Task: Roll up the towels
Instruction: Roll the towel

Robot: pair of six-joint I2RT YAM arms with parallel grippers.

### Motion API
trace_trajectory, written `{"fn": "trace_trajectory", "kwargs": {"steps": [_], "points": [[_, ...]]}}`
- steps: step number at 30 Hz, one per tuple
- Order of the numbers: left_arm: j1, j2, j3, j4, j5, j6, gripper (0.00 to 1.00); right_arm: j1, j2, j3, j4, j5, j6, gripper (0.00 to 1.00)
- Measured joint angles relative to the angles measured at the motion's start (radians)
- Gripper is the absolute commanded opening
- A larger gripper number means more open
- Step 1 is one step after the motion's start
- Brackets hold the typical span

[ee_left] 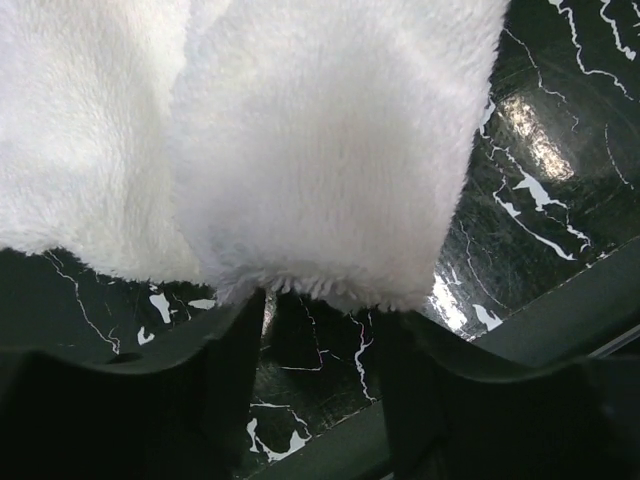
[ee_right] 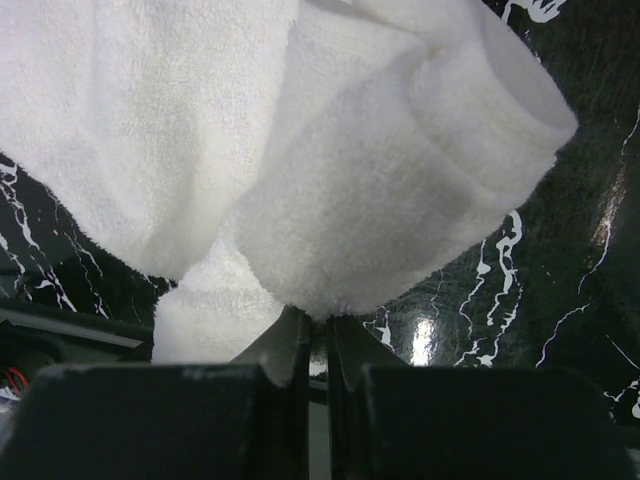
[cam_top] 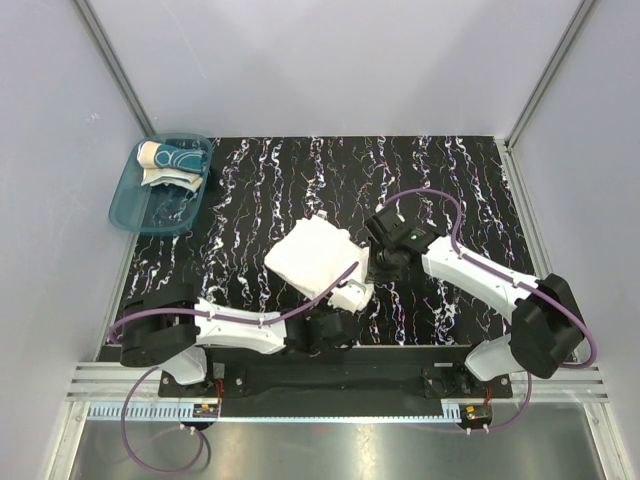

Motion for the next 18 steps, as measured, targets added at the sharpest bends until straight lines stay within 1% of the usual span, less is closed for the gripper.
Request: {"fn": "trace_trajectory", "kwargs": {"steps": [1,2,3,4,5,9,13,18], "points": [[0.000,0.000,-0.003,0.008,0.002,-0.001,0.48,0.000,0.000,0.003,-0.001,-0.006,0.000,0.00],[0.000,0.000,-0.004,0.011,0.002,0.000,0.65,-0.001,0.000,0.006,-0.001,-0.015,0.000,0.00],[0.000,0.000,-0.004,0.015,0.002,0.005,0.78,-0.001,0.000,0.007,0.000,-0.022,0.000,0.00],[0.000,0.000,-0.004,0.020,0.002,0.002,0.87,-0.001,0.000,0.007,0.001,-0.027,0.001,0.00],[0.000,0.000,-0.003,0.021,0.001,0.002,0.99,-0.002,0.000,0.007,0.001,-0.033,0.001,0.00],[-0.003,0.000,0.030,-0.028,-0.019,-0.003,0.99,-0.002,0.001,0.007,0.003,-0.050,0.002,0.00],[-0.022,-0.001,0.101,-0.109,-0.087,0.011,0.99,-0.002,0.004,0.007,0.003,-0.050,0.002,0.00],[-0.072,0.000,0.178,-0.210,-0.180,0.060,0.99,-0.002,0.027,0.007,0.002,-0.050,0.001,0.00]]}}
